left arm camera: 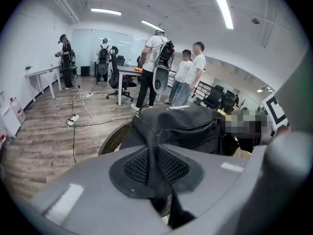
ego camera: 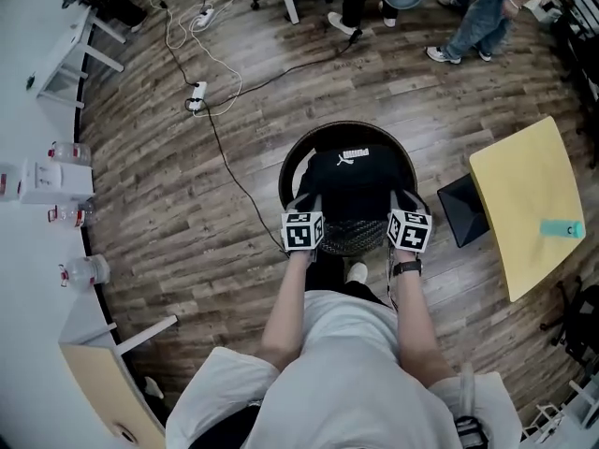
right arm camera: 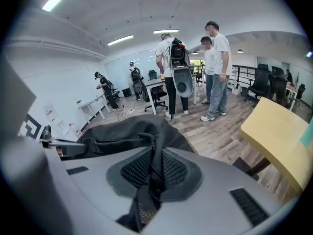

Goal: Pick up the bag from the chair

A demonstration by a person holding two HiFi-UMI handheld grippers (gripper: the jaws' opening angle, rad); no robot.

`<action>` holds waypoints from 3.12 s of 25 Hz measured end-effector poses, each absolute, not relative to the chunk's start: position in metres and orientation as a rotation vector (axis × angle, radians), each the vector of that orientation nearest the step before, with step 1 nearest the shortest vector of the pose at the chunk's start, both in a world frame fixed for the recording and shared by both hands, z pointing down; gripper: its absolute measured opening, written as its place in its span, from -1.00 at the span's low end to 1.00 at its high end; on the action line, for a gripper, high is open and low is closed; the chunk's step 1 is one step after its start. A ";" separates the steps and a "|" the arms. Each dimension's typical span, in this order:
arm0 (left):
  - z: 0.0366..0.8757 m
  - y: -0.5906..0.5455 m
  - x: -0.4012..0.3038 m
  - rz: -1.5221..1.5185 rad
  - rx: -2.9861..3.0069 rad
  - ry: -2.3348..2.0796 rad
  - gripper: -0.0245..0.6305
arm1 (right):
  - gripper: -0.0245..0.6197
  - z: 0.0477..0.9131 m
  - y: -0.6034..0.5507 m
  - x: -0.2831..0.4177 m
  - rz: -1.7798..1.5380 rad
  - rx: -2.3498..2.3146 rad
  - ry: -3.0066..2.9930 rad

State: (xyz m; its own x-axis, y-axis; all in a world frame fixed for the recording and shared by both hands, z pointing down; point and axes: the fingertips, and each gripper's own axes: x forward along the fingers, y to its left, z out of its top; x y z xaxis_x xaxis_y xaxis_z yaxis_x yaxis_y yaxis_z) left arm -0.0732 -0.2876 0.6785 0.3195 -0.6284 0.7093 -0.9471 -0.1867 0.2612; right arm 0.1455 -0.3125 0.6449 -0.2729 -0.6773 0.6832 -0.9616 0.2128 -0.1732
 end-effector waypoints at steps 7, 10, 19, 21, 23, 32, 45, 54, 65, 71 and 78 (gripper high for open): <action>0.616 -0.327 -0.078 0.541 2.001 -1.478 -0.79 | -0.75 0.583 -0.349 0.142 0.713 1.565 -2.125; 0.587 -0.337 -0.081 0.511 2.043 -1.515 -0.79 | -0.75 0.556 -0.359 0.140 0.670 1.590 -2.168; 0.497 -0.371 -0.078 0.383 2.194 -1.652 -0.79 | -0.75 0.463 -0.384 0.145 0.506 1.671 -2.314; 0.479 -0.376 -0.076 0.350 2.226 -1.669 -0.79 | -0.75 0.445 -0.387 0.147 0.468 1.689 -2.341; 0.461 -0.381 -0.075 0.316 2.254 -1.685 -0.79 | -0.75 0.426 -0.389 0.149 0.426 1.702 -2.367; 0.391 -0.393 -0.070 0.218 2.390 -1.737 -0.79 | -0.75 0.357 -0.392 0.158 0.295 1.756 -2.465; 0.303 -0.387 -0.065 0.112 2.555 -1.831 -0.79 | -0.75 0.276 -0.380 0.165 0.099 1.838 -2.567; 0.259 -0.373 -0.061 -0.043 2.610 -1.840 -0.79 | -0.75 0.234 -0.365 0.170 -0.054 1.857 -2.619; 0.239 -0.365 -0.055 -0.110 2.653 -1.853 -0.79 | -0.75 0.213 -0.355 0.177 -0.133 1.881 -2.620; 0.236 -0.366 -0.051 -0.126 2.669 -1.836 -0.79 | -0.75 0.209 -0.353 0.180 -0.155 1.896 -2.604; 0.237 -0.368 -0.048 -0.134 2.685 -1.812 -0.79 | -0.75 0.209 -0.349 0.183 -0.161 1.913 -2.585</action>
State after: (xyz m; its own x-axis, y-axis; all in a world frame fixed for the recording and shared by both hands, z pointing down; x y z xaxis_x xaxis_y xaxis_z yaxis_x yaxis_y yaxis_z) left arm -0.0479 -0.3675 0.2373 0.3735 -0.9193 -0.1242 -0.9276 -0.3718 -0.0372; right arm 0.1830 -0.3492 0.2091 -0.2921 -0.9486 -0.1217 -0.9564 0.2901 0.0337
